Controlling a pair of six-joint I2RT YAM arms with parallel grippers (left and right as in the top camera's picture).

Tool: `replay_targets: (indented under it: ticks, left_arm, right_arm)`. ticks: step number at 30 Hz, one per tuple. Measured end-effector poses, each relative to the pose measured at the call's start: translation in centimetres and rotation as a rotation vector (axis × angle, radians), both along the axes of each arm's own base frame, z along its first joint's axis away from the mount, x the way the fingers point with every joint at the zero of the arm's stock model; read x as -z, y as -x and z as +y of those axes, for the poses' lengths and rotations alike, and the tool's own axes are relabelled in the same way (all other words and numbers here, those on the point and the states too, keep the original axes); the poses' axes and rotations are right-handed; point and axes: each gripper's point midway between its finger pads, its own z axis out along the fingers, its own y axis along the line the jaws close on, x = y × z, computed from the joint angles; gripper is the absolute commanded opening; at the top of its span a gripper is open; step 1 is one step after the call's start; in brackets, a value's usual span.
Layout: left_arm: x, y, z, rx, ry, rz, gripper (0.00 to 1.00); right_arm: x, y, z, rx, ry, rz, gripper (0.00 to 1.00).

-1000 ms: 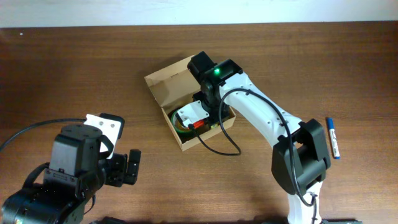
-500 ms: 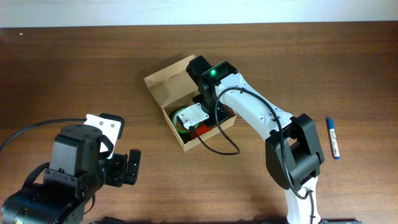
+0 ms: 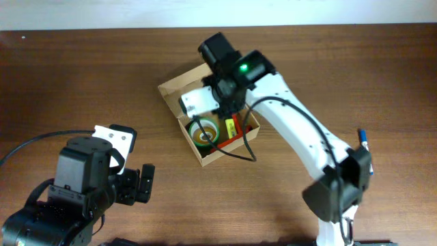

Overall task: Pack container
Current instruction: 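Carry the red cutter into the box and release it, then move the right gripper over the blue-capped marker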

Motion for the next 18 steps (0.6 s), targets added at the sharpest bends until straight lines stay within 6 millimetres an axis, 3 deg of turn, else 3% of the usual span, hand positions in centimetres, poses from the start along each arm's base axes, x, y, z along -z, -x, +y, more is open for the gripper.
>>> replay_targets:
  ticks: [2, 3, 4, 7, 12, 14, 15, 18]
  left_arm:
    - [0.0, 0.0, 0.0, 0.0, 0.0, 0.0, 1.0]
    - [0.0, 0.0, 0.0, 0.0, 0.0, 0.0, 1.0]
    - [0.0, 0.0, 0.0, 0.0, 0.0, 0.0, 1.0]
    - [0.0, 0.0, 0.0, 0.0, 0.0, 0.0, 1.0]
    - [0.0, 0.0, 0.0, 0.0, 0.0, 0.0, 1.0]
    - [0.0, 0.0, 0.0, 0.0, 0.0, 0.0, 1.0]
    - [0.0, 0.0, 0.0, 0.0, 0.0, 0.0, 1.0]
    - [0.0, 0.0, 0.0, 0.0, 0.0, 0.0, 1.0]
  right_arm:
    - [-2.7, 0.2, -0.4, 0.189, -0.083, 0.016, 0.44]
    - [-3.4, 0.2, -0.9, 0.32, -0.115, 0.042, 0.85]
    - [-3.6, 0.4, -1.4, 0.445, -0.136, 0.081, 0.99]
    - [-3.0, 1.6, -2.5, 0.74, -0.164, 0.218, 0.99]
    - [-2.9, 1.5, -2.8, 1.001, -0.239, 0.31, 0.99]
    - [-2.6, 0.4, -5.6, 1.18, -0.234, 0.302, 0.99]
    - [-2.3, -0.3, -8.0, 1.281, -0.224, 0.308, 0.99]
    - [-1.8, -2.4, -17.6, 1.598, -0.206, 0.318, 0.99]
